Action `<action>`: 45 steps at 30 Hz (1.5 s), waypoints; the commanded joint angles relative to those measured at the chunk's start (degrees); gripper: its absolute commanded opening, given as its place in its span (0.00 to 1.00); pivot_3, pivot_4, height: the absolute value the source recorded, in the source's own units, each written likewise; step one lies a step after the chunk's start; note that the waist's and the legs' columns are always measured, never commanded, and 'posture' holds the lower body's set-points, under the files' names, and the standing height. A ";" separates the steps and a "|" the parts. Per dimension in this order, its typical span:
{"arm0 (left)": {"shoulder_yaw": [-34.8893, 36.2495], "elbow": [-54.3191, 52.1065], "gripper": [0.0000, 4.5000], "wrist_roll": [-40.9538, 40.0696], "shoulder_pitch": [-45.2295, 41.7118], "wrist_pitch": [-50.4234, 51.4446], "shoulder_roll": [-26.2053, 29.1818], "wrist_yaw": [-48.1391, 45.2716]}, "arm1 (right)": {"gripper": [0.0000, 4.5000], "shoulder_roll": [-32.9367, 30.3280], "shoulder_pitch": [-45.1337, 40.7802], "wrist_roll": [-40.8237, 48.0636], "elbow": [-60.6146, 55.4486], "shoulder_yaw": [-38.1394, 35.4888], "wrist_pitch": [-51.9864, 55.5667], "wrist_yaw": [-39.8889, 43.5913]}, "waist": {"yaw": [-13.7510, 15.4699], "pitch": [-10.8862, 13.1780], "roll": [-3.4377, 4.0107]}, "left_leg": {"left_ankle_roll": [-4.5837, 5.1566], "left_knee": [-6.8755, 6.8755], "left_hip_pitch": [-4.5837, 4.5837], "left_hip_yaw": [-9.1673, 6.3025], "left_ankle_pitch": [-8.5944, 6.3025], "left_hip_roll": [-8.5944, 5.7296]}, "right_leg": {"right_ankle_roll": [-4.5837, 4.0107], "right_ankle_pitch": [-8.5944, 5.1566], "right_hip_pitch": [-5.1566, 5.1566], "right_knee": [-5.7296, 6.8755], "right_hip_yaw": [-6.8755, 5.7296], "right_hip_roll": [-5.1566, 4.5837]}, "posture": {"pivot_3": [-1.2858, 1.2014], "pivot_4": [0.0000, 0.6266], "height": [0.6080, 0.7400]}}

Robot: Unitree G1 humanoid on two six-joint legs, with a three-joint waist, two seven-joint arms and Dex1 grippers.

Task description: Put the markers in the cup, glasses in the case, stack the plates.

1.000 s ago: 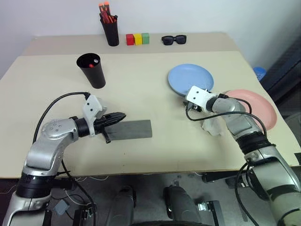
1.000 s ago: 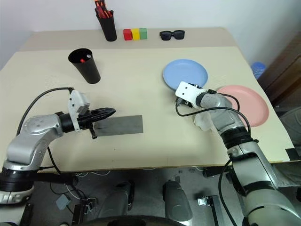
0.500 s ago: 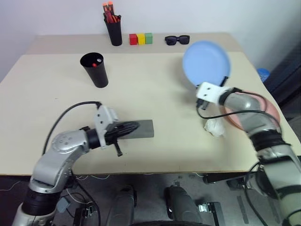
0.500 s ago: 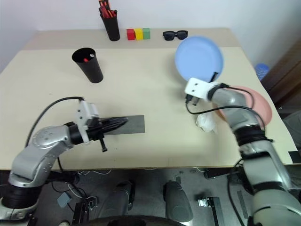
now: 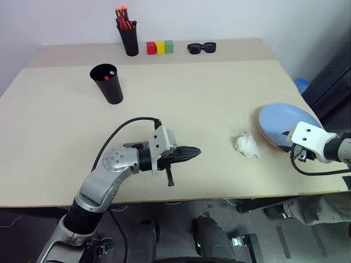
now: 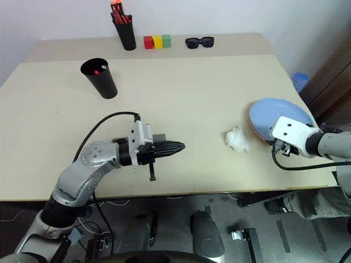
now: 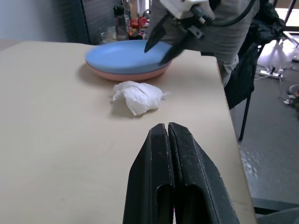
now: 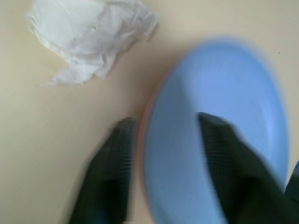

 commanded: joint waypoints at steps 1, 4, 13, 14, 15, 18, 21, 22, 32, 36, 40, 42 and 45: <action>0.44 -0.27 0.00 0.52 0.01 -2.08 0.73 -0.86 | 0.87 -0.19 -0.81 3.18 -5.05 -2.82 3.21 0.79 | 0.19 0.00 0.00 | 0.00 0.01 -0.02 0.00 0.00 0.00 | 0.00 0.00 0.00 0.00 0.00 -0.01 | 0.52 0.24 1.00; 0.98 -0.87 0.00 0.35 0.89 -2.09 1.27 -0.59 | 0.87 1.79 -1.26 8.78 -9.62 -3.15 8.60 2.06 | 0.34 0.01 -0.01 | 0.00 0.03 -0.08 -0.02 0.00 -0.02 | 0.02 0.00 0.00 -0.02 0.00 -0.03 | 0.52 0.24 1.00; 1.32 -2.82 0.00 0.03 2.35 -1.17 1.27 1.34 | 0.87 9.65 -3.55 5.36 -7.38 6.98 9.96 -4.28 | 0.40 0.01 -0.03 | 0.00 0.03 -0.09 -0.05 0.00 -0.03 | 0.02 -0.01 0.00 -0.04 -0.02 -0.03 | 0.52 0.24 1.00; 1.37 -2.85 0.00 0.10 2.40 -1.09 1.37 1.49 | 0.87 9.76 -3.80 4.05 -6.01 7.86 9.12 -5.01 | 0.41 0.01 -0.03 | 0.00 0.03 -0.10 -0.04 0.00 -0.03 | 0.02 -0.01 -0.01 -0.04 -0.02 -0.03 | 0.52 0.24 1.00; 1.44 -2.87 0.00 0.15 2.46 -1.06 1.52 1.59 | 0.82 9.78 -3.98 3.26 -4.96 8.42 8.64 -5.44 | 0.42 0.01 -0.03 | 0.00 0.03 -0.10 -0.04 0.00 -0.04 | 0.02 -0.01 -0.01 -0.04 -0.01 -0.04 | 0.52 0.24 1.00; 2.01 -2.91 0.00 -0.04 2.74 -1.11 2.33 1.61 | 0.61 10.50 -5.17 5.00 -5.01 7.54 10.03 -5.53 | 0.42 0.01 -0.03 | 0.00 0.03 -0.11 -0.04 0.00 -0.04 | 0.02 -0.01 -0.02 -0.04 -0.02 -0.05 | 0.52 0.24 1.00; 2.37 -2.83 0.00 0.09 3.22 -1.23 3.26 1.68 | 0.25 9.32 -5.04 6.19 -7.45 6.15 10.19 -4.54 | 0.33 0.01 -0.03 | 0.00 0.02 -0.10 -0.05 0.00 -0.03 | 0.03 -0.01 -0.02 -0.04 -0.02 -0.03 | 0.52 0.24 1.00; 2.41 -2.75 0.00 0.37 3.38 -1.32 3.56 1.78 | 0.13 8.70 -4.83 6.12 -8.39 5.75 10.25 -4.40 | 0.33 0.01 -0.03 | 0.00 0.02 -0.10 -0.05 0.00 -0.03 | 0.03 -0.01 -0.02 -0.04 -0.02 -0.03 | 0.52 0.24 1.00; 7.41 -1.32 0.00 -0.74 5.10 -1.85 7.09 1.13 | 0.00 2.60 -11.94 0.13 2.99 1.45 10.20 -10.02 | 0.40 0.01 -0.03 | 0.00 0.02 -0.11 -0.05 0.00 -0.03 | 0.02 -0.01 -0.02 -0.05 -0.02 -0.04 | 0.52 0.24 1.00; 9.13 -1.34 0.00 -0.66 6.46 -2.13 7.53 1.93 | 0.22 3.56 -14.12 -2.84 12.88 3.94 6.02 -12.23 | 0.50 0.01 -0.02 | 0.00 0.02 -0.13 -0.02 0.00 -0.05 | 0.01 -0.01 -0.04 -0.08 -0.02 -0.07 | 0.52 0.24 1.00; 12.20 -1.46 0.00 -0.95 7.75 -2.39 7.47 3.43 | 0.65 4.32 -15.76 -2.81 14.81 4.33 0.11 -12.65 | -0.03 0.04 0.05 | 0.00 0.01 -0.13 -0.01 0.00 -0.04 | 0.02 -0.01 -0.08 -0.05 -0.01 -0.07 | 0.52 0.24 1.00; 13.79 -1.04 0.00 -1.32 7.71 -1.35 7.29 4.74 | 0.87 4.77 -16.42 -1.72 14.97 3.98 -3.03 -11.86 | -0.15 0.04 0.05 | 0.00 0.00 -0.10 0.00 0.00 -0.01 | 0.01 0.00 -0.10 0.00 0.00 -0.04 | 0.52 0.24 1.00; 23.41 2.23 0.00 -3.33 9.86 -0.76 8.47 7.58 | 0.99 7.25 -16.97 2.65 13.52 3.06 -5.06 -9.36 | -0.09 0.04 0.05 | 0.00 0.00 -0.08 -0.01 0.00 0.00 | 0.01 0.00 -0.07 0.02 0.00 -0.02 | 0.52 0.24 1.00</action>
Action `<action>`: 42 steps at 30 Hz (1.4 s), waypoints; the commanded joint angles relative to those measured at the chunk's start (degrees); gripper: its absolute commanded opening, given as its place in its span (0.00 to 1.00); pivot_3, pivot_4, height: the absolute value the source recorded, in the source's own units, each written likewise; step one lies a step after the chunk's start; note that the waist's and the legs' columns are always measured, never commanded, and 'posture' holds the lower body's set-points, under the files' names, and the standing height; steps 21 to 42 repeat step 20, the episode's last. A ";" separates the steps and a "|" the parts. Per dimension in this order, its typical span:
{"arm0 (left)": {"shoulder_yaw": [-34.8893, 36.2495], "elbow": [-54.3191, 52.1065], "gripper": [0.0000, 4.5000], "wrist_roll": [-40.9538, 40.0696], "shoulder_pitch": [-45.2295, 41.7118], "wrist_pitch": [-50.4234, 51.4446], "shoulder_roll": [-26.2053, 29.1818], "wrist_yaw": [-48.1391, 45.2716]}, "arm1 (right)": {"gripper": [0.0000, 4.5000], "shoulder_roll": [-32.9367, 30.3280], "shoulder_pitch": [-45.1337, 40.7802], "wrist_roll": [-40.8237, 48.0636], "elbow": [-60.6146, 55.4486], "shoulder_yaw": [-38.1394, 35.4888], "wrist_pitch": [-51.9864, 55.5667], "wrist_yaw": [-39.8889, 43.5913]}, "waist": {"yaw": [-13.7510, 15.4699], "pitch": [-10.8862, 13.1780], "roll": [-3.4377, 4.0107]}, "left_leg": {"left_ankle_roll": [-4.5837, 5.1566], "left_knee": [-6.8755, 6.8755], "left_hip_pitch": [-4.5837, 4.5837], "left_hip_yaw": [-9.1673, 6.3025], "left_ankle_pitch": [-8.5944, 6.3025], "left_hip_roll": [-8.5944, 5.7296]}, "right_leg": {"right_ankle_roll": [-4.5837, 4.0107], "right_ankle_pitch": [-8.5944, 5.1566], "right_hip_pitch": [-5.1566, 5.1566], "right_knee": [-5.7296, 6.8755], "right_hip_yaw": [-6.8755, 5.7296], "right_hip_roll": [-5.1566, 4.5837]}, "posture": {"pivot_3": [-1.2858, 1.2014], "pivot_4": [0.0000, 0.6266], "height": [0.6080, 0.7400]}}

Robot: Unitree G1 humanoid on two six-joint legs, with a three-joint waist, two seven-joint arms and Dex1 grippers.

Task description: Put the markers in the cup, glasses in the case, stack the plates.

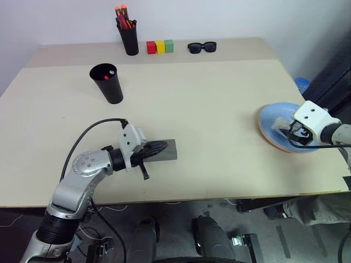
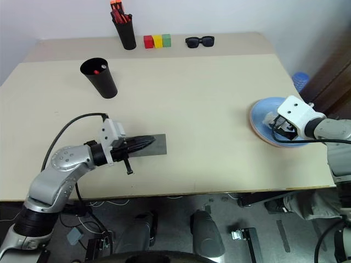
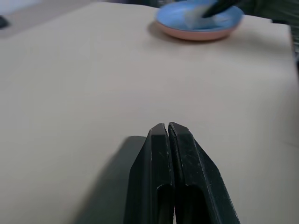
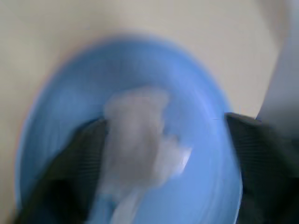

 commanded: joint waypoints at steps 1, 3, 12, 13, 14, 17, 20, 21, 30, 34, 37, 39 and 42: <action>11.24 3.03 0.00 -1.49 2.48 -0.41 1.78 3.56 | 0.99 2.83 -1.56 5.74 -2.29 -2.73 -2.96 2.93 | -0.01 0.00 0.00 | 0.00 0.01 0.00 0.00 0.00 0.01 | 0.00 0.00 0.01 0.00 0.00 0.00 | 0.52 0.24 1.00; 15.70 5.23 0.00 0.69 4.75 -3.49 3.00 5.34 | 0.99 6.34 -1.79 11.93 -5.15 -3.92 -0.59 5.44 | -0.02 0.00 0.00 | 0.00 -0.02 0.00 -0.01 0.00 0.02 | 0.00 0.00 -0.01 0.00 -0.01 0.00 | 0.52 0.24 1.00; 28.75 9.14 0.00 0.87 16.81 -7.34 4.05 7.91 | 0.99 15.27 -3.67 23.81 -7.86 -2.55 8.51 9.93 | 0.49 -0.02 -0.05 | 0.01 -0.02 -0.05 -0.03 -0.01 -0.02 | 0.00 0.00 0.04 -0.11 -0.03 -0.07 | 0.52 0.24 1.00; 29.09 8.60 0.00 0.78 18.11 -7.66 3.79 7.85 | 0.99 16.00 -3.85 23.48 -7.45 -1.90 8.56 9.79 | 0.50 -0.02 -0.05 | 0.00 -0.03 -0.05 -0.03 -0.01 -0.01 | -0.01 0.00 0.03 -0.11 -0.03 -0.07 | 0.52 0.24 1.00; 29.00 7.98 0.00 0.80 18.91 -7.87 3.48 8.03 | 0.99 16.49 -4.02 23.21 -6.75 -1.46 8.43 9.94 | 0.58 -0.02 -0.05 | 0.00 -0.03 -0.04 -0.03 -0.01 -0.01 | -0.01 0.00 0.02 -0.10 -0.03 -0.07 | 0.52 0.24 1.00; 28.40 6.52 0.00 0.29 19.38 -7.60 2.54 8.86 | 0.99 17.46 -4.64 22.11 -5.17 -0.22 7.54 10.18 | 0.76 -0.02 -0.05 | 0.00 -0.02 -0.05 -0.03 -0.01 -0.01 | -0.03 -0.01 0.03 -0.10 -0.03 -0.06 | 0.52 0.24 1.00; 27.00 5.91 0.00 0.75 18.77 -7.56 1.41 9.87 | 0.99 18.39 -6.09 20.63 -3.17 0.95 5.64 10.25 | 0.62 -0.01 -0.05 | 0.00 -0.01 -0.05 -0.03 -0.01 -0.01 | -0.02 0.00 0.01 -0.10 -0.03 -0.06 | 0.52 0.24 1.00; 27.00 5.91 0.00 0.75 18.77 -7.56 1.41 9.87 | 0.99 18.39 -6.09 20.63 -3.17 0.95 5.64 10.25 | 0.62 -0.01 -0.05 | 0.00 -0.01 -0.05 -0.03 -0.01 -0.01 | -0.02 0.00 0.01 -0.10 -0.03 -0.06 | 0.52 0.24 1.00; 27.00 5.91 0.00 0.75 18.77 -7.56 1.41 9.87 | 0.99 18.39 -6.09 20.63 -3.17 0.95 5.64 10.25 | 0.62 -0.01 -0.05 | 0.00 -0.01 -0.05 -0.03 -0.01 -0.01 | -0.02 0.00 0.01 -0.10 -0.03 -0.06 | 0.52 0.24 1.00; 27.00 5.91 0.00 0.75 18.77 -7.56 1.41 9.87 | 0.99 18.39 -6.09 20.63 -3.17 0.95 5.64 10.25 | 0.62 -0.01 -0.05 | 0.00 -0.01 -0.05 -0.03 -0.01 -0.01 | -0.02 0.00 0.01 -0.10 -0.03 -0.06 | 0.52 0.24 1.00; 27.00 5.91 0.00 0.75 18.77 -7.56 1.41 9.87 | 0.99 18.39 -6.09 20.63 -3.17 0.95 5.64 10.25 | 0.62 -0.01 -0.05 | 0.00 -0.01 -0.05 -0.03 -0.01 -0.01 | -0.02 0.00 0.01 -0.10 -0.03 -0.06 | 0.52 0.24 1.00; 27.00 5.91 0.00 0.75 18.77 -7.56 1.41 9.87 | 0.99 18.39 -6.09 20.63 -3.17 0.95 5.64 10.25 | 0.62 -0.01 -0.05 | 0.00 -0.01 -0.05 -0.03 -0.01 -0.01 | -0.02 0.00 0.01 -0.10 -0.03 -0.06 | 0.52 0.24 1.00; 27.00 5.91 0.00 0.75 18.77 -7.56 1.41 9.87 | 0.99 18.39 -6.09 20.63 -3.17 0.95 5.64 10.25 | 0.62 -0.01 -0.05 | 0.00 -0.01 -0.05 -0.03 -0.01 -0.01 | -0.02 0.00 0.01 -0.10 -0.03 -0.06 | 0.52 0.24 1.00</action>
